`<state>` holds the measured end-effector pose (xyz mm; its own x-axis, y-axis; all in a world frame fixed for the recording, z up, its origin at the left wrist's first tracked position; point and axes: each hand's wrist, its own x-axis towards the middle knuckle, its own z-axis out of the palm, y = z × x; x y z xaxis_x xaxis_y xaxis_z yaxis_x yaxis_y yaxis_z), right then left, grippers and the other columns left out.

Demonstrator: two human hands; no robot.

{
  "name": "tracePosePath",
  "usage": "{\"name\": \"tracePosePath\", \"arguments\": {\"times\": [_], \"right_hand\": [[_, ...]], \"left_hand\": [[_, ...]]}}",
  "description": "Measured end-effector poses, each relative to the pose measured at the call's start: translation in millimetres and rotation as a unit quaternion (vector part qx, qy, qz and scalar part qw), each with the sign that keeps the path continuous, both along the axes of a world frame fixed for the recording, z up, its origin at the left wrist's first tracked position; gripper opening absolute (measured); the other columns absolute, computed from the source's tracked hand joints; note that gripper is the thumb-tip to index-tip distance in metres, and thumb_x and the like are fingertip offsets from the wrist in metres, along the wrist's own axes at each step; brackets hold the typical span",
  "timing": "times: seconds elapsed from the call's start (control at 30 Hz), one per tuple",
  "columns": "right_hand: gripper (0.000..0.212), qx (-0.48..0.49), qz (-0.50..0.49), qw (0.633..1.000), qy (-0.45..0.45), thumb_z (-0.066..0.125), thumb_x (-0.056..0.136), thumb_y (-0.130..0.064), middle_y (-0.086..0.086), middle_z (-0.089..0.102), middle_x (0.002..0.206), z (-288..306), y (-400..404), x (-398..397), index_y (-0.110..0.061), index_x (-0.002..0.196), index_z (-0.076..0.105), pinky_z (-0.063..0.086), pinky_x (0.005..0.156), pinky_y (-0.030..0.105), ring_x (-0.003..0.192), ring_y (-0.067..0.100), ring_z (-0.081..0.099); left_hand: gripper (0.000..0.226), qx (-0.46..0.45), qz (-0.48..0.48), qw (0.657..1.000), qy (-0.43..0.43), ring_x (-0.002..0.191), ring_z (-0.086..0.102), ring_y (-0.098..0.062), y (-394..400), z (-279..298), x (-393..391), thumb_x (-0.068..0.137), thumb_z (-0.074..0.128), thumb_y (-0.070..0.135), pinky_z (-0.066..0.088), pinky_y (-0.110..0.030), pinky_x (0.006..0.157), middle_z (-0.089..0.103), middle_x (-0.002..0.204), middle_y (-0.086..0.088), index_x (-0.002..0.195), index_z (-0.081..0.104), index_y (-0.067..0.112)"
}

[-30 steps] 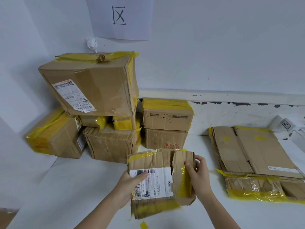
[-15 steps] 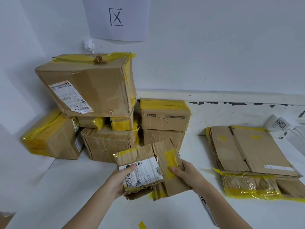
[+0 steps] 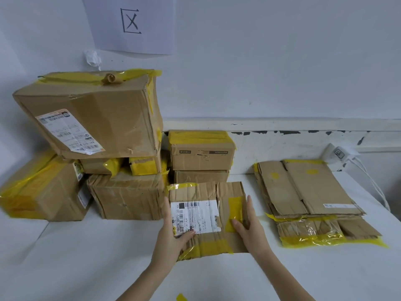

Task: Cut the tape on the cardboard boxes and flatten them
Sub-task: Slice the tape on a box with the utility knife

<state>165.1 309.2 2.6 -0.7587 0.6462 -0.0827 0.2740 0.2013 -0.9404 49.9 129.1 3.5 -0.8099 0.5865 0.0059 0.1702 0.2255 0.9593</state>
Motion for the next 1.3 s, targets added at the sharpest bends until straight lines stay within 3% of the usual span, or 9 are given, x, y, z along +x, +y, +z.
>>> {"name": "tracePosePath", "arguments": {"times": [0.2, 0.3, 0.47, 0.7, 0.83, 0.93, 1.07, 1.2, 1.3], "right_hand": [[0.061, 0.066, -0.048, 0.997, -0.012, 0.045, 0.099, -0.015, -0.013, 0.048, 0.124, 0, 0, 27, -0.026, 0.149, 0.010, 0.041, 0.086, 0.011, 0.106, 0.006, 0.051], [0.057, 0.089, -0.087, 0.991, -0.044, 0.036, 0.102, -0.016, -0.008, 0.052, 0.115, 0, 12, 41, -0.023, 0.149, 0.006, 0.038, 0.075, 0.009, 0.098, 0.007, 0.051], [0.050, 0.139, -0.147, 0.974, -0.100, 0.028, 0.103, -0.011, 0.005, 0.054, 0.125, -1, 54, 72, -0.026, 0.149, 0.018, 0.039, 0.088, 0.021, 0.108, 0.017, 0.052], [0.044, 0.203, -0.187, 0.942, -0.191, 0.027, 0.103, -0.024, -0.001, 0.048, 0.099, -11, 169, 115, -0.026, 0.147, 0.031, 0.034, 0.072, 0.023, 0.087, 0.013, 0.046], [0.045, 0.223, -0.163, 0.930, -0.245, 0.023, 0.104, -0.027, 0.002, 0.047, 0.104, -11, 249, 122, -0.030, 0.149, 0.022, 0.036, 0.067, 0.025, 0.079, 0.015, 0.048], [0.048, 0.234, -0.139, 0.923, -0.272, 0.021, 0.103, -0.022, 0.006, 0.043, 0.121, -10, 310, 108, -0.030, 0.150, 0.015, 0.040, 0.077, 0.028, 0.098, 0.021, 0.051], [0.048, 0.275, -0.068, 0.910, -0.303, 0.027, 0.102, -0.021, 0.013, 0.031, 0.141, -19, 369, 75, -0.023, 0.149, 0.021, 0.039, 0.099, 0.035, 0.120, 0.029, 0.044], [0.048, 0.282, -0.073, 0.902, -0.320, 0.044, 0.096, -0.015, 0.017, 0.012, 0.155, -42, 385, 58, -0.017, 0.144, 0.033, 0.023, 0.112, 0.041, 0.141, 0.033, 0.019], [0.058, 0.345, -0.001, 0.901, -0.263, 0.044, 0.098, -0.028, 0.007, 0.003, 0.159, -49, 391, 49, -0.006, 0.147, 0.024, 0.027, 0.113, 0.037, 0.143, 0.023, 0.021]], "left_hand": [[0.062, -0.064, -0.114, 0.989, 0.063, 0.122, 0.042, -0.003, 14, -7, -6, 0.086, 0.066, 0.012, 0.028, 0.005, 0.087, 0.044, 0.135, 0.004, 0.138, 0.038, 0.028], [0.078, -0.096, -0.178, 0.977, 0.059, 0.115, 0.040, 0.001, 35, -6, -7, 0.079, 0.074, 0.019, 0.027, 0.001, 0.090, 0.039, 0.131, 0.008, 0.144, 0.032, 0.027], [0.096, -0.143, -0.275, 0.950, 0.046, 0.137, 0.028, -0.013, 95, -2, 11, 0.075, 0.078, 0.032, 0.024, -0.025, 0.109, 0.020, 0.149, 0.003, 0.149, 0.017, 0.034], [0.103, -0.177, -0.317, 0.932, 0.003, 0.132, 0.034, -0.011, 211, -5, 51, 0.073, 0.069, 0.056, 0.028, -0.021, 0.108, 0.022, 0.137, 0.005, 0.151, 0.009, 0.025], [0.102, -0.222, -0.302, 0.926, 0.041, 0.126, 0.041, -0.005, 289, -11, 69, 0.077, 0.066, 0.057, 0.034, -0.013, 0.098, 0.016, 0.141, 0.000, 0.150, 0.002, 0.029], [0.099, -0.259, -0.263, 0.925, 0.087, 0.133, 0.032, -0.024, 348, -17, 69, 0.081, 0.063, 0.054, 0.033, -0.029, 0.105, 0.016, 0.139, -0.005, 0.150, -0.004, 0.031], [0.092, -0.326, -0.174, 0.910, 0.188, 0.127, 0.027, -0.024, 406, -35, 53, 0.082, 0.055, 0.061, 0.033, -0.031, 0.102, 0.017, 0.137, -0.006, 0.150, 0.000, 0.031], [0.092, -0.371, -0.169, 0.875, 0.262, 0.143, -0.012, -0.024, 415, -62, 42, 0.084, 0.047, 0.065, 0.005, -0.039, 0.116, -0.025, 0.154, -0.001, 0.150, -0.005, 0.026], [0.086, -0.345, -0.187, 0.871, 0.297, 0.143, -0.018, -0.011, 424, -70, 38, 0.090, 0.038, 0.055, -0.008, -0.030, 0.115, -0.026, 0.155, 0.002, 0.149, -0.012, 0.017]]}}
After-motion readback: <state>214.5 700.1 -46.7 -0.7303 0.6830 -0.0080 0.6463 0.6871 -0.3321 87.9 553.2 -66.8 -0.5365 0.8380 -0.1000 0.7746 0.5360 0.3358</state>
